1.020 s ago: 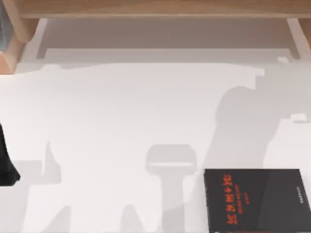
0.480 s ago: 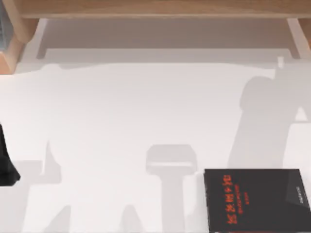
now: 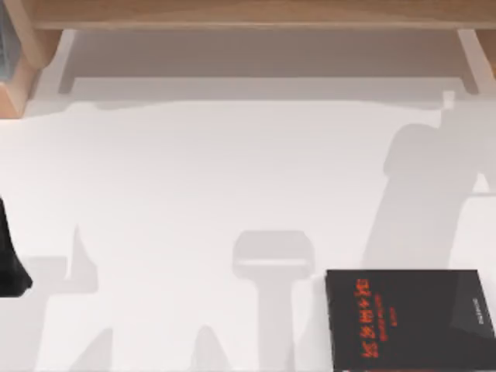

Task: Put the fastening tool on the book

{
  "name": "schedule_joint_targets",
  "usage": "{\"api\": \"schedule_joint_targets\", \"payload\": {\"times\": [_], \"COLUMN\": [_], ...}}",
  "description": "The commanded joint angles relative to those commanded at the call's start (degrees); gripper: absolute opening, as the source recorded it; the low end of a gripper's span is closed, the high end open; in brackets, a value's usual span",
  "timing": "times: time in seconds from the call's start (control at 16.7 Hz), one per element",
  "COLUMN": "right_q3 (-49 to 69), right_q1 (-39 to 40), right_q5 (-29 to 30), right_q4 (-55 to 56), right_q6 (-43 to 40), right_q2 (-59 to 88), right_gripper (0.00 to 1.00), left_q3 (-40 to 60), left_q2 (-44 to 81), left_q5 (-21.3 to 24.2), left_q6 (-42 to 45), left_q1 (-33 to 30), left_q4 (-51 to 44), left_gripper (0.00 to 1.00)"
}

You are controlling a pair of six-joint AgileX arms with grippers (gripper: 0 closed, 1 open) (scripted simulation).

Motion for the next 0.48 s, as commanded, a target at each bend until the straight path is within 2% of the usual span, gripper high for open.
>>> {"api": "schedule_joint_targets", "payload": {"times": [0.48], "right_q3": [-6.52], "right_q1": [-0.02], "right_q5": [0.21], "right_q4": [6.97], "right_q6": [0.20], "right_q2": [0.55], "right_gripper": [1.00], "left_q3": [0.00], "left_q2": [0.00], "left_q5": [0.00], "left_q6": [0.00], "left_q1": [0.00], "left_q4": [0.00], "left_gripper": [1.00]}}
